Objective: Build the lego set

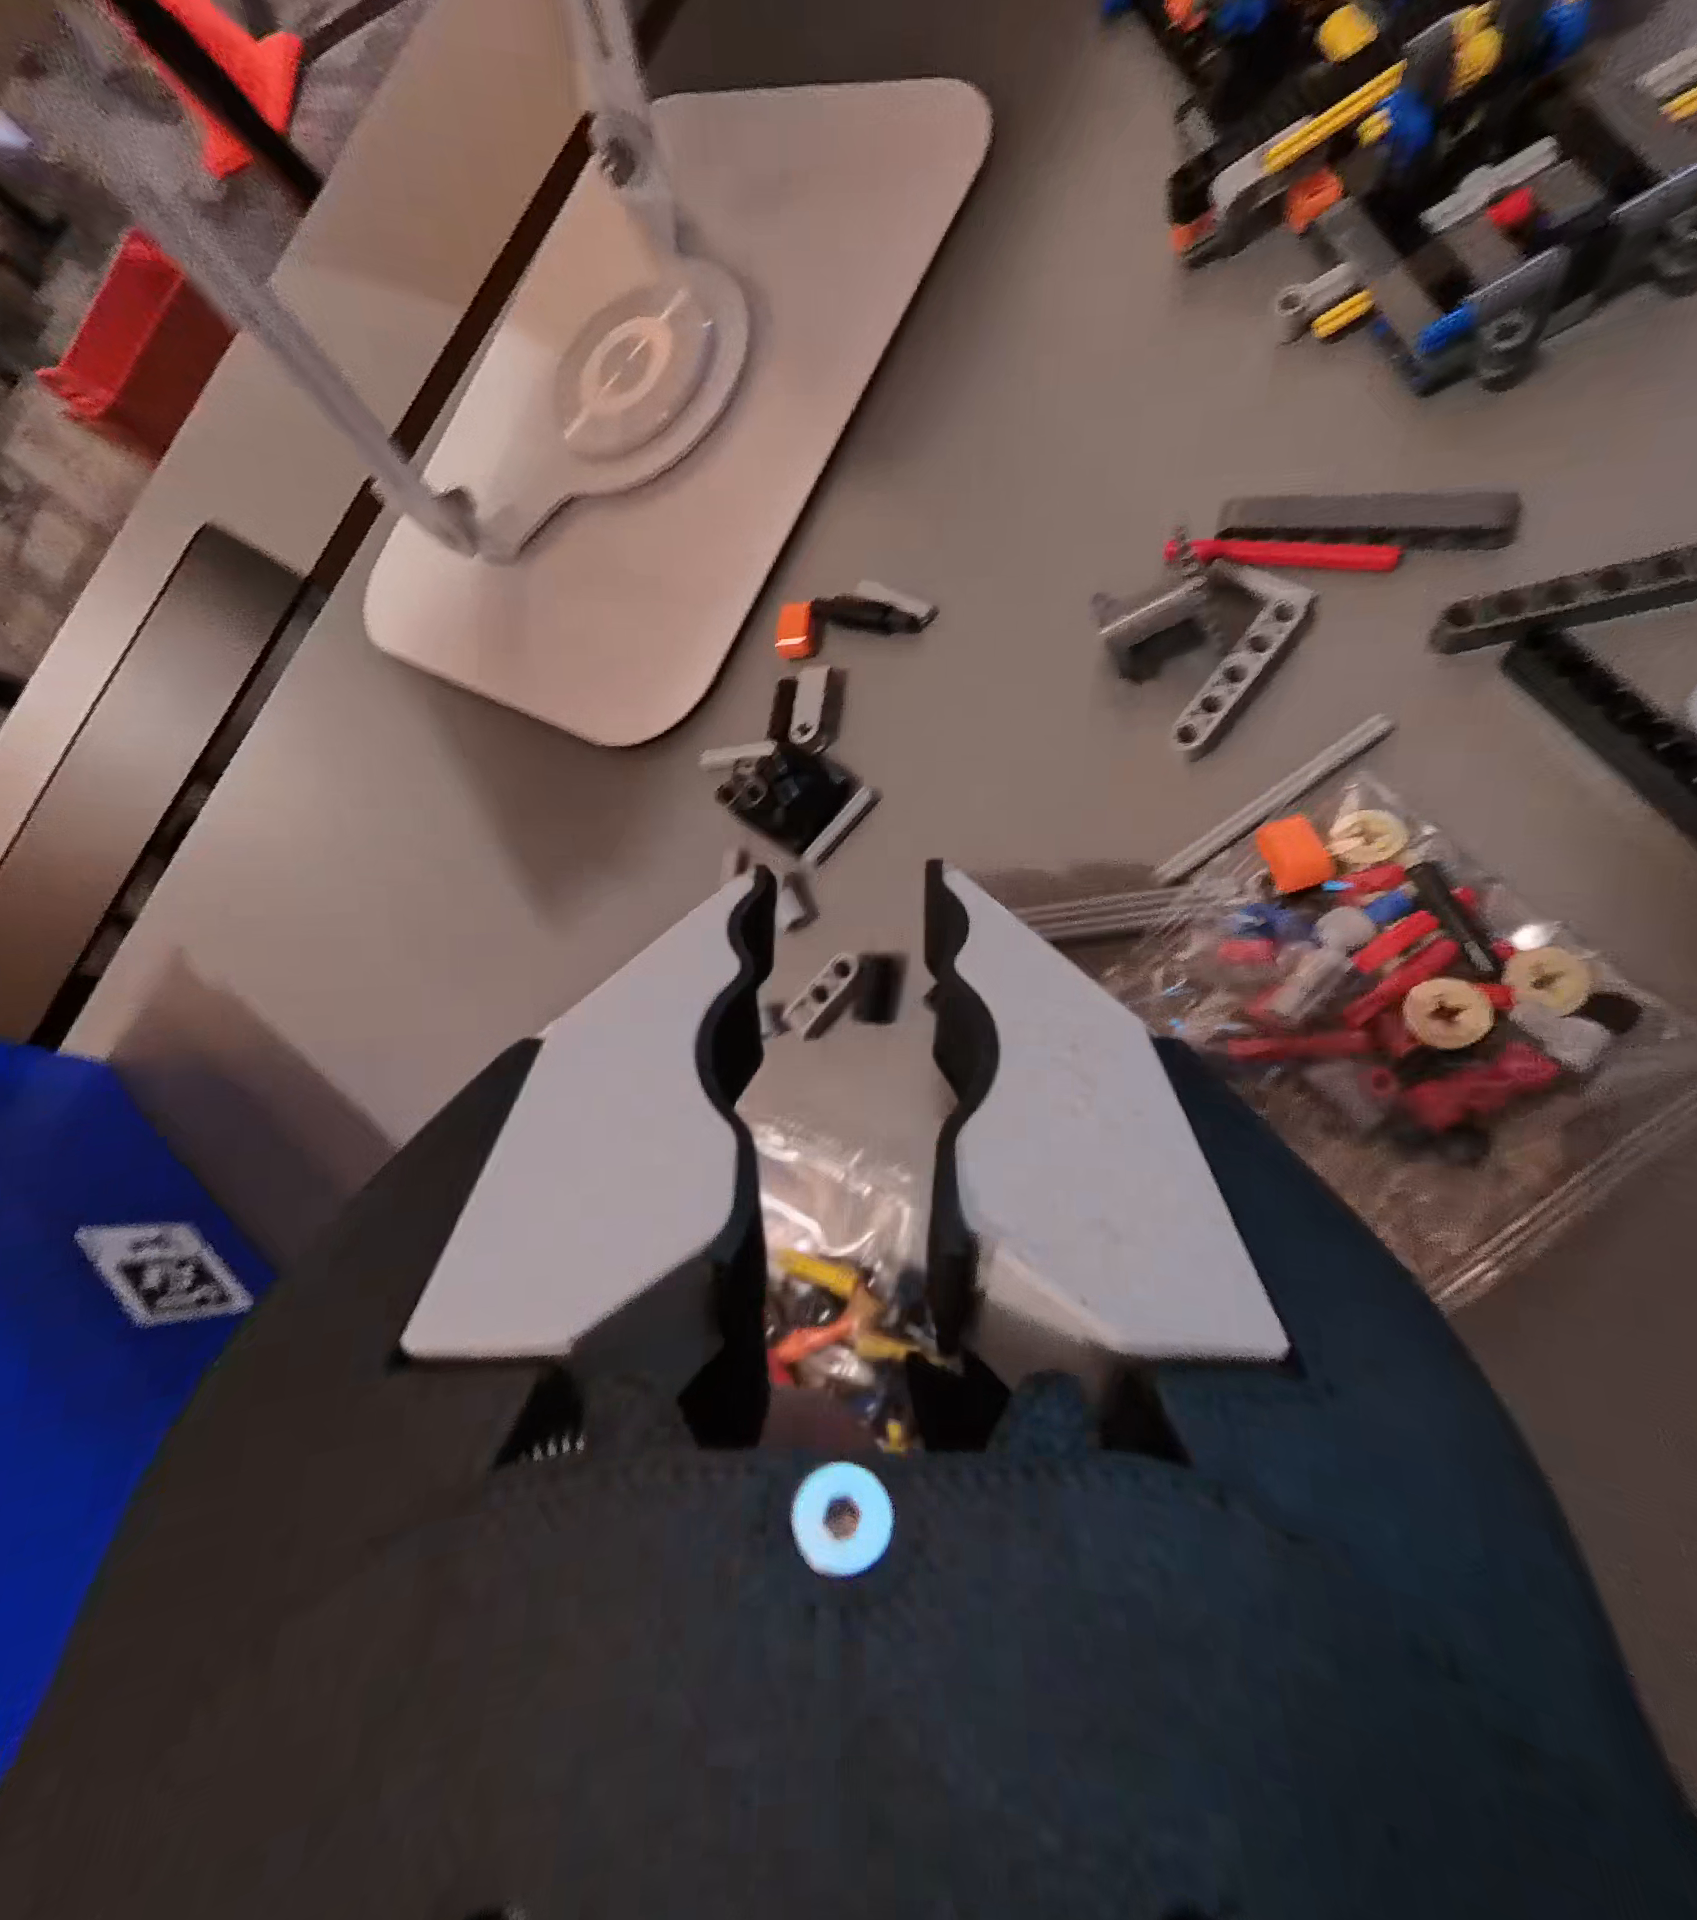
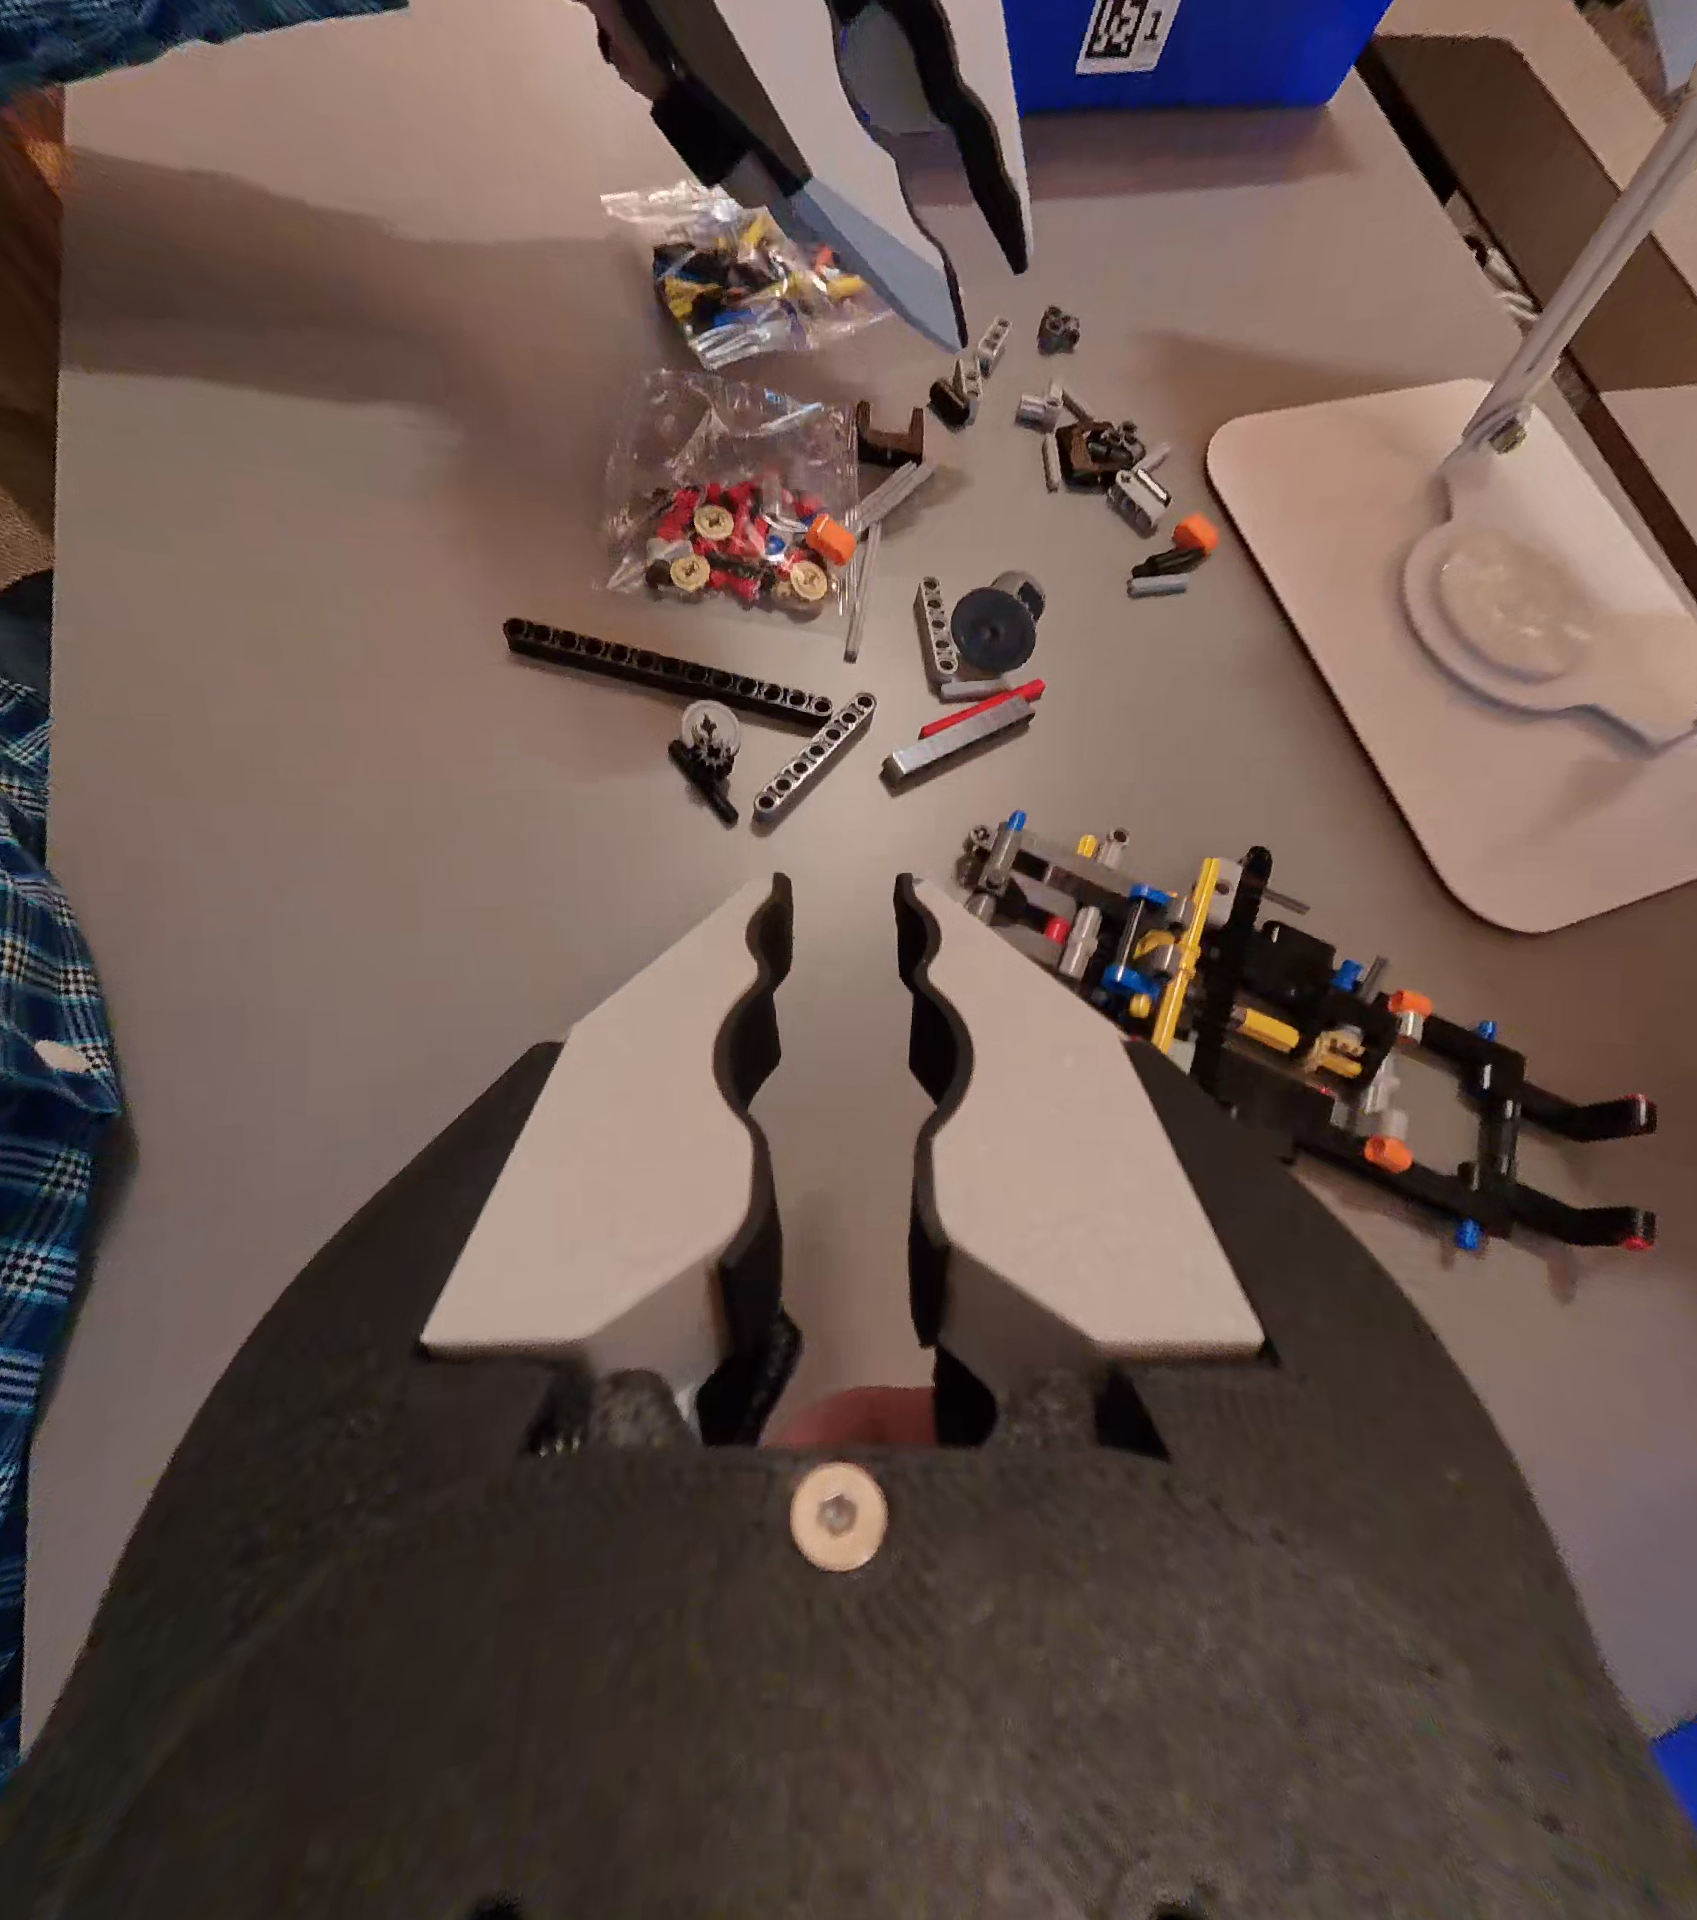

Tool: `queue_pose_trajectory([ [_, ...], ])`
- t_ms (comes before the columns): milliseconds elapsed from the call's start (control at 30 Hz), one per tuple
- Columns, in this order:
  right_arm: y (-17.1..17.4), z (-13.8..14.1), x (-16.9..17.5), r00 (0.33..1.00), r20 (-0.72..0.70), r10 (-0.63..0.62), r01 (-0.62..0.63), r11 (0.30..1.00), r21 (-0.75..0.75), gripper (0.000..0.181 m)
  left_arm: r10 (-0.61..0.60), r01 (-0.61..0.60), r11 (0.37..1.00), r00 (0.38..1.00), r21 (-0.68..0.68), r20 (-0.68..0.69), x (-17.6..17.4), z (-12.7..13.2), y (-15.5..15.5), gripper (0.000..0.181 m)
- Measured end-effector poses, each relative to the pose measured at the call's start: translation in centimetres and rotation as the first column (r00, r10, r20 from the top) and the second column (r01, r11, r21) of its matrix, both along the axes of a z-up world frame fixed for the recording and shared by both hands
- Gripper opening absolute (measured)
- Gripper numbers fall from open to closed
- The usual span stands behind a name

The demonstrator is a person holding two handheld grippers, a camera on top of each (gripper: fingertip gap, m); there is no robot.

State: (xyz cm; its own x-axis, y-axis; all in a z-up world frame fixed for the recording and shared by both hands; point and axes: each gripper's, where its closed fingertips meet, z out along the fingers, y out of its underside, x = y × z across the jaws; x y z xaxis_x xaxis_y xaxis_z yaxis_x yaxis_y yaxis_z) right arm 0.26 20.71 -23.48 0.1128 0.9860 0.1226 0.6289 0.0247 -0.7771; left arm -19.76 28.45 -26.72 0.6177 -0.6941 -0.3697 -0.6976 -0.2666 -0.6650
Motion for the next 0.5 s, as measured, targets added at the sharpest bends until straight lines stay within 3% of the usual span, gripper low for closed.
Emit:
queue_pose_trajectory([
  [233,-0.3,-1.5,1.2,1.000,0.005,-0.025,0.026,0.999,-0.041,0.019,-0.126,0.124,0.991,0.992,-0.048,-0.030,3.9,-1.2,-0.9,0.026],
  [500,-0.3,-2.1,2.0,0.999,-0.005,-0.049,0.048,0.997,-0.052,0.020,0.044,-0.042,0.999,0.996,0.022,-0.077,0.1,-1.5,4.4,0.028],
])
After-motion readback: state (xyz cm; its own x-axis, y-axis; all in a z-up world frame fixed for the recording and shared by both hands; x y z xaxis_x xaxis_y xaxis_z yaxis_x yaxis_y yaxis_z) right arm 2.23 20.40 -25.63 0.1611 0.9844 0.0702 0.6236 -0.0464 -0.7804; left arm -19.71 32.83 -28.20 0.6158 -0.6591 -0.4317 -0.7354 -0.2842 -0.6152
